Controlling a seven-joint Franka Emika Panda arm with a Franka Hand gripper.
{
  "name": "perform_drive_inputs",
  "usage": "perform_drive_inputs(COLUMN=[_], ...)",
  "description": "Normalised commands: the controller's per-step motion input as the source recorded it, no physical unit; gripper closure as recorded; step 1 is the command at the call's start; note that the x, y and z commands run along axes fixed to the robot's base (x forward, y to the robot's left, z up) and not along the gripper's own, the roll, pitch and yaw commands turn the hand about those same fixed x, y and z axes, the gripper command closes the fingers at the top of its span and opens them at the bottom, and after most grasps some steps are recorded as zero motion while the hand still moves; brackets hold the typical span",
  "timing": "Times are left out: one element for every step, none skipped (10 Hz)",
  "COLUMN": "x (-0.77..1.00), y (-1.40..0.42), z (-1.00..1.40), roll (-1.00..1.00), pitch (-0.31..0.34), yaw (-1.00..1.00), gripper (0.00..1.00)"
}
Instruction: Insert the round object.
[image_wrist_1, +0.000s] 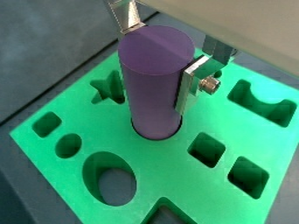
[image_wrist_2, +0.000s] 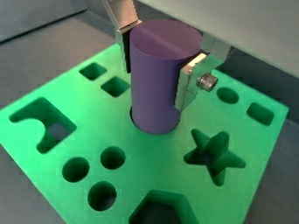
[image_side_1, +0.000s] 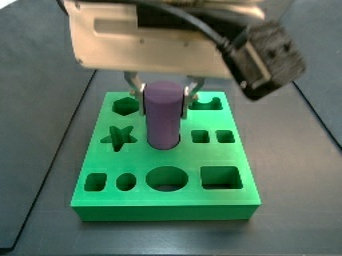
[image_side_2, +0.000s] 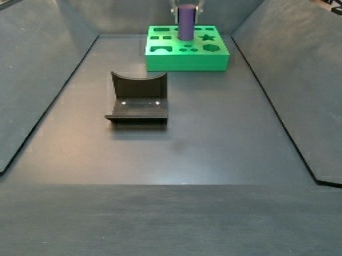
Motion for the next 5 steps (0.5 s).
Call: perform_drive_inputs(x=[0.09,0.12,0.05,0.00,0.00], y=[-0.09,-0.11,0.00,0.00,0.00], z=[-1.00,-1.00,-0.82,-0.12,0.00], roll=[0.00,0.00,0.03,-0.05,0.00], pitch=[0.000,0.000,0.000,0.000,0.000], yaw=[0.00,0.00,0.00,0.00,0.00], gripper=[1.00,1.00,1.00,1.00,1.00])
